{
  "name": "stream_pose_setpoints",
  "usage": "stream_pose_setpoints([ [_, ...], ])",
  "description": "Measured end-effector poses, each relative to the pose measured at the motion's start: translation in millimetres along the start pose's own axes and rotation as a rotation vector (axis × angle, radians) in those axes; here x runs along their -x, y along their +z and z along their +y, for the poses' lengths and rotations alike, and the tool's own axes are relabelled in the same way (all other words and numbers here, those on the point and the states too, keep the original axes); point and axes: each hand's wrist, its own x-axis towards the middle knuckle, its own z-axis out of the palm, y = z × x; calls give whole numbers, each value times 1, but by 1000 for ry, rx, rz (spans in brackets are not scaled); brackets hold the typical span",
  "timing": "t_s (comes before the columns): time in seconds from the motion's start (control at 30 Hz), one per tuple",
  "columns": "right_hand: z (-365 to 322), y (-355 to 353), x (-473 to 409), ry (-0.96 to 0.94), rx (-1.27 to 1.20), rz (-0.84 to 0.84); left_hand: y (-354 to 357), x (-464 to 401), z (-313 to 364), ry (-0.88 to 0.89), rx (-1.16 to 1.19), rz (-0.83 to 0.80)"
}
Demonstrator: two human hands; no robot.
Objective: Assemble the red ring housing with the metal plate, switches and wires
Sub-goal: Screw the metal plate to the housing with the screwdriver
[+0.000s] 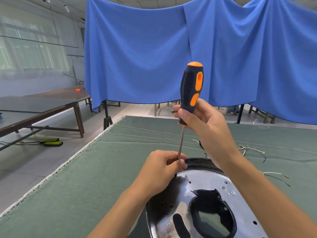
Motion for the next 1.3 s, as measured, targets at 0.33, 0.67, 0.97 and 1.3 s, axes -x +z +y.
stream_pose_setpoints([
  [0.33,-2,6,-3,-17,166,149,1,0,-2,-21,18,6],
  [0.67,-3,1,4,-93,72,85,0,0,-1,-21,28,11],
  [0.97,4,4,8,-122,219,100,1,0,0,-23,15,14],
  [1.3,-4,13,4,-27,484,391,0,0,0,-8,-34,28],
])
